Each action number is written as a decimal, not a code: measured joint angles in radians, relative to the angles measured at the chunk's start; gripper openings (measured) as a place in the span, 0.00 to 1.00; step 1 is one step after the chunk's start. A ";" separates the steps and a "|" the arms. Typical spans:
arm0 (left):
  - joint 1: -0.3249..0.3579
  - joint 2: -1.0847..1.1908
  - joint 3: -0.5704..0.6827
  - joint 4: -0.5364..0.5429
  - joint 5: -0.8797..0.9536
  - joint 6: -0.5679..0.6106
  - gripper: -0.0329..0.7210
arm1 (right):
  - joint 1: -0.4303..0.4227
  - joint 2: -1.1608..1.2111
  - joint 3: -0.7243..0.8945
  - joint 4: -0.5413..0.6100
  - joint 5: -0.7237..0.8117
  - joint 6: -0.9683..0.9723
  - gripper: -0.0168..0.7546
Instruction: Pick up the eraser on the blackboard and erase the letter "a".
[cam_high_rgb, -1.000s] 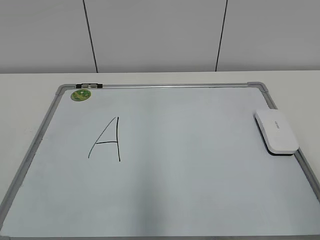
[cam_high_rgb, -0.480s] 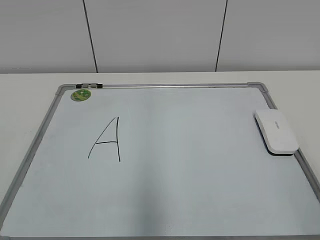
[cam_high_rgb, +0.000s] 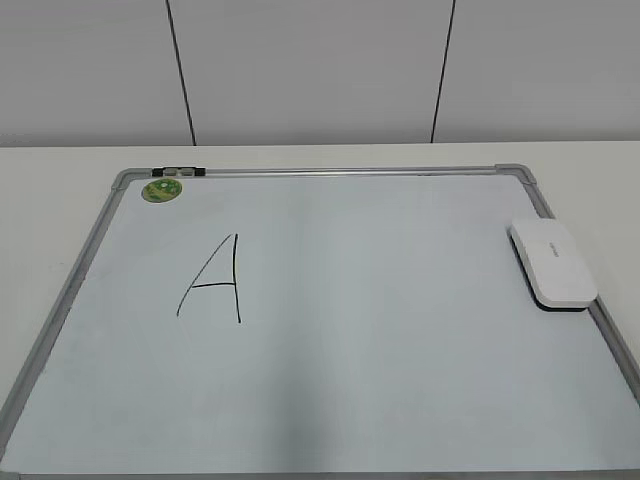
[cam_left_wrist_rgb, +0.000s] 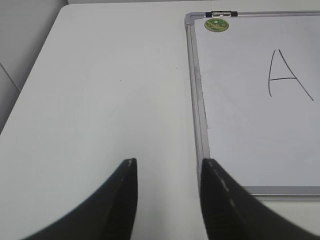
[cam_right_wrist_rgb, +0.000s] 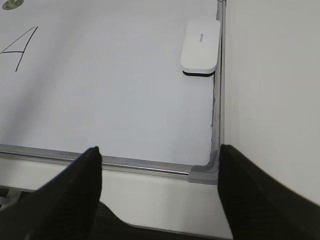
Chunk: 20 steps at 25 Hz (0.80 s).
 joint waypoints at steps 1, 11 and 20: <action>0.000 0.000 0.000 0.000 0.000 0.000 0.45 | 0.000 0.000 0.000 0.000 0.000 0.000 0.72; 0.000 0.000 0.000 0.000 0.000 0.000 0.43 | 0.000 0.000 0.000 0.000 0.000 0.000 0.72; 0.000 0.000 0.000 0.000 0.000 0.000 0.41 | 0.000 0.000 0.000 0.000 0.000 0.000 0.72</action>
